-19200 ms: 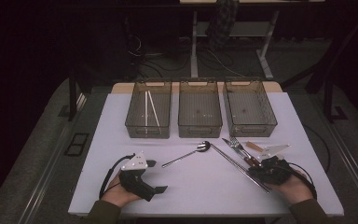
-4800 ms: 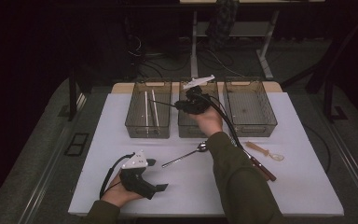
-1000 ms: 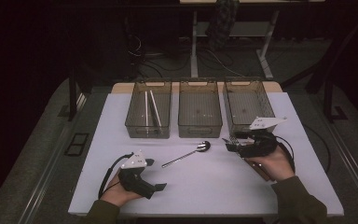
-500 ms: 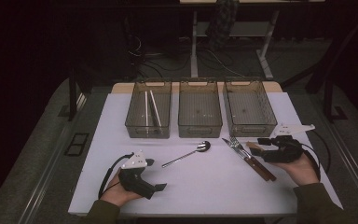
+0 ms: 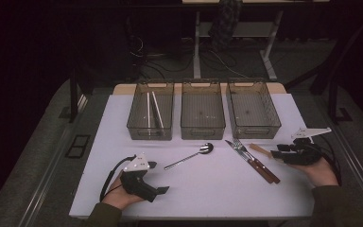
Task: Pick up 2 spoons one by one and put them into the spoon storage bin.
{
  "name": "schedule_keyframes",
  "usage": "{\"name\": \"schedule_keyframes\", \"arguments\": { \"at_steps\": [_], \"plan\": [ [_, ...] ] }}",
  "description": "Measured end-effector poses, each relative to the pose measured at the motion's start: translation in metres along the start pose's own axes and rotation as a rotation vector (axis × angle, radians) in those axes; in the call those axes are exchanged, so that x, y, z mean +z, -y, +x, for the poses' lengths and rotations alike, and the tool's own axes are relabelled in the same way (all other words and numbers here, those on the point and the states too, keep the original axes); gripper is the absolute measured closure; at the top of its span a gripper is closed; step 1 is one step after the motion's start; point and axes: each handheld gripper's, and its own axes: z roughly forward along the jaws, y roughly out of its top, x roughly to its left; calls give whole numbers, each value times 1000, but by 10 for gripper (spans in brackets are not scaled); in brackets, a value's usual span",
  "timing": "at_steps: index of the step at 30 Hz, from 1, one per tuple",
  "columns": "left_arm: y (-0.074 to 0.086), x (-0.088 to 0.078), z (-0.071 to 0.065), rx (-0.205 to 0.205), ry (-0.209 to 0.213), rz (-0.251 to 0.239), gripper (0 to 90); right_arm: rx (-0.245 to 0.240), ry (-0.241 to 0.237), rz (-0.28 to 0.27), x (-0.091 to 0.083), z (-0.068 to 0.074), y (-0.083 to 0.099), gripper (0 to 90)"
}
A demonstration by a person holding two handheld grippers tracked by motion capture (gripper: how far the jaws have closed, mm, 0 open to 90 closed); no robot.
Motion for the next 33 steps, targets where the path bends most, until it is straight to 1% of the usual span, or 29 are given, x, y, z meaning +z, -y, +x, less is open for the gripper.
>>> {"name": "schedule_keyframes", "arguments": {
  "at_steps": [3, 5, 6, 9, 10, 13, 15, 18, 20, 22, 25, 27, 33],
  "plan": [
    [0, 0, 0, 2, 1, 2, 0, -5, -12, 20, 3, -3, 1, 588],
    [0, 0, 0, 1, 1, 1, 0, -1, -9, 30, 3, -5, 2, 598],
    [0, 0, 0, 1, 1, 1, 0, 5, -8, 32, 3, -6, 3, 618],
    [0, 0, 0, 1, 0, 2, 0, 13, -9, 39, 1, -9, 5, 627],
    [0, 0, 0, 1, 0, 2, 0, 16, 0, 45, 0, -11, 6, 632],
    [0, 0, 0, 0, 0, -1, 0, 41, -2, 46, -3, -14, 10, 648],
    [0, 0, 0, 0, -1, 0, 0, 48, -2, 51, -4, -16, 13, 650],
    [0, 0, 0, 1, 0, 1, 0, 75, -15, 49, -5, -18, 17, 657],
    [0, 0, -1, 2, 0, 2, 0, 84, -26, 53, -4, -18, 18, 665],
    [0, 0, -1, 1, 0, 0, 0, 77, -27, 72, -1, -17, 18, 668],
    [0, 0, -1, 0, 0, 0, 0, 82, -29, 93, 2, -16, 20, 674],
    [0, 0, -1, 1, 0, -1, 0, 70, -31, 106, 4, -15, 21, 676],
    [0, 0, -2, 3, 0, 0, 0, 51, -21, 111, 5, -12, 22, 712]
  ]
}}
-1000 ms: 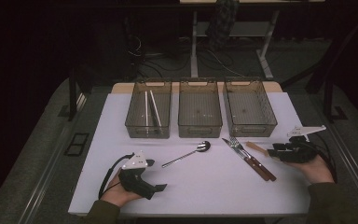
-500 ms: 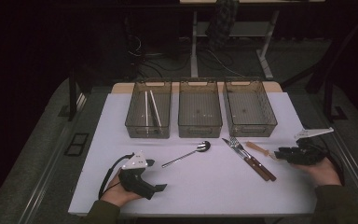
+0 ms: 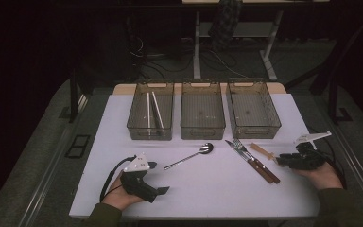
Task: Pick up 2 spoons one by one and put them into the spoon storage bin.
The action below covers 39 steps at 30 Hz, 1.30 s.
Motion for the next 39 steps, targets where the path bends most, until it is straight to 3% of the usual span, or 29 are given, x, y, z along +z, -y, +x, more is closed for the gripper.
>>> {"name": "schedule_keyframes", "arguments": {
  "at_steps": [4, 8, 11, 17, 26, 31, 39],
  "plan": [
    [0, 0, 0, 2, -1, 2, 0, -10, -6, 2, 0, 1, 1, 749],
    [0, 1, 0, 3, 0, 5, 0, -15, -46, 9, 1, 3, 1, 790],
    [0, 1, -1, 4, 1, 6, 0, -34, -23, 18, 1, 7, 0, 812],
    [0, 1, 0, 5, 1, 7, 0, -35, -18, 18, 1, 7, 0, 819],
    [0, 1, 0, 3, -1, 5, 0, -7, -42, 5, 1, 3, 1, 821],
    [0, 0, 0, 2, 2, -2, 0, 7, -27, -14, -2, 2, 0, 822],
    [0, 0, 2, -9, 1, -1, 0, 40, -44, -103, -15, -1, -2, 822]
  ]
}}
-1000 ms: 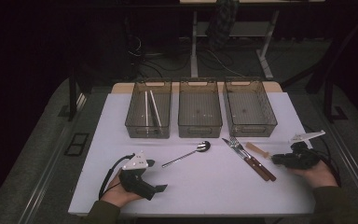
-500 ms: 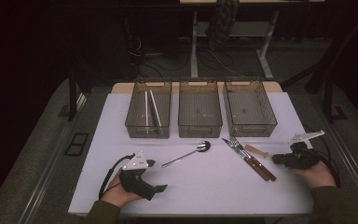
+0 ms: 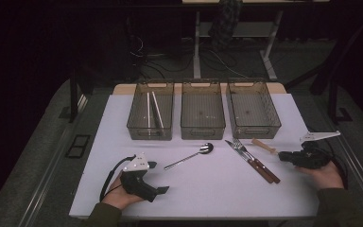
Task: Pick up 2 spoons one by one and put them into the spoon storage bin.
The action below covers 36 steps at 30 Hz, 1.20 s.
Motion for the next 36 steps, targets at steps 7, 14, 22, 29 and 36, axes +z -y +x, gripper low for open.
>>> {"name": "schedule_keyframes", "arguments": {
  "at_steps": [7, 14, 22, 29, 36],
  "plan": [
    [0, 0, -1, 3, -3, -1, 0, -14, -2, -41, -6, 9, -8, 821],
    [0, -1, 0, -5, -9, -11, 0, -37, -8, -63, -6, 21, -18, 821],
    [0, -2, 2, -15, -24, -20, 0, -54, -17, -88, -6, 31, -31, 821],
    [-1, -1, 0, -10, -20, -19, 0, -61, -10, -96, -5, 38, -44, 821],
    [0, 0, 1, -16, -19, -17, 0, -68, -17, -128, 0, 46, -66, 821]
  ]
}}
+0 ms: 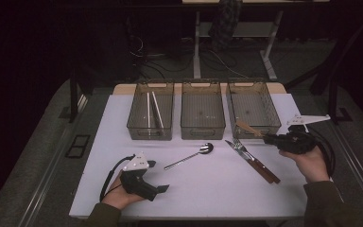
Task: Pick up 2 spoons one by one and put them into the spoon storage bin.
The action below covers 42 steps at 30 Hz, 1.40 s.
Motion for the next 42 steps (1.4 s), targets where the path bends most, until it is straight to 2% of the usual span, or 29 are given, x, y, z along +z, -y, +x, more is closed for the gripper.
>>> {"name": "schedule_keyframes", "arguments": {
  "at_steps": [3, 11, 15, 20, 26, 37, 39, 40, 42],
  "plan": [
    [0, 0, 1, -7, -9, 1, 0, 4, -5, -23, 5, 5, -10, 821],
    [0, -1, 0, -6, -5, -7, 0, -32, -11, -19, 27, 21, -39, 821],
    [0, -1, 0, -4, -7, -5, 0, -48, 7, 12, 45, 29, -54, 821],
    [0, 0, -1, 2, -3, -1, 0, -59, 9, 40, 65, 36, -70, 820],
    [-1, -1, -1, 2, 0, -7, 0, -65, 17, 56, 85, 42, -86, 820],
    [-1, -1, -1, -6, 6, -13, 0, -68, 23, 98, 125, 51, -105, 816],
    [-1, -1, -2, -4, 7, -12, 0, -73, 29, 105, 133, 52, -106, 778],
    [-1, -1, -2, -3, 8, -12, 0, -66, 29, 96, 135, 52, -107, 680],
    [-1, -2, -2, -1, 6, -14, 0, -57, 8, 73, 138, 52, -108, 594]
  ]
}}
